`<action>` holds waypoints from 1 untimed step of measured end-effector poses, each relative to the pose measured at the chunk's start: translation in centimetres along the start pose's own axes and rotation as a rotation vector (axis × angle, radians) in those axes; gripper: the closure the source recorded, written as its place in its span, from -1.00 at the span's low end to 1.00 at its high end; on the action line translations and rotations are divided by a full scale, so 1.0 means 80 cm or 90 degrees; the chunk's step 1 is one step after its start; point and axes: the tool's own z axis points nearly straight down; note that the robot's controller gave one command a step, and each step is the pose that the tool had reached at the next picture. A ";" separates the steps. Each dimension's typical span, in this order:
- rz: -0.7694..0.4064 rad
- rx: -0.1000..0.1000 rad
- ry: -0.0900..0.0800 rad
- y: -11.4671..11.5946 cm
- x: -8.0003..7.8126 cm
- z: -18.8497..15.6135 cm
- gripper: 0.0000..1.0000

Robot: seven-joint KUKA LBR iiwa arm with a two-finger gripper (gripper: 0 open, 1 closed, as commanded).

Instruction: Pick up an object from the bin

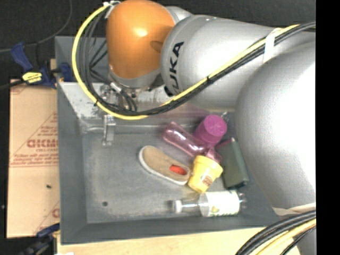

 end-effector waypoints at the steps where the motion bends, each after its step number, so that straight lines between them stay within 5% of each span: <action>1: 0.003 -0.001 -0.004 -0.002 -0.001 -0.007 -1.00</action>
Offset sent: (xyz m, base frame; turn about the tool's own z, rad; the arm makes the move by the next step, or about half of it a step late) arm 0.0100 -0.1227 -0.1587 -0.1614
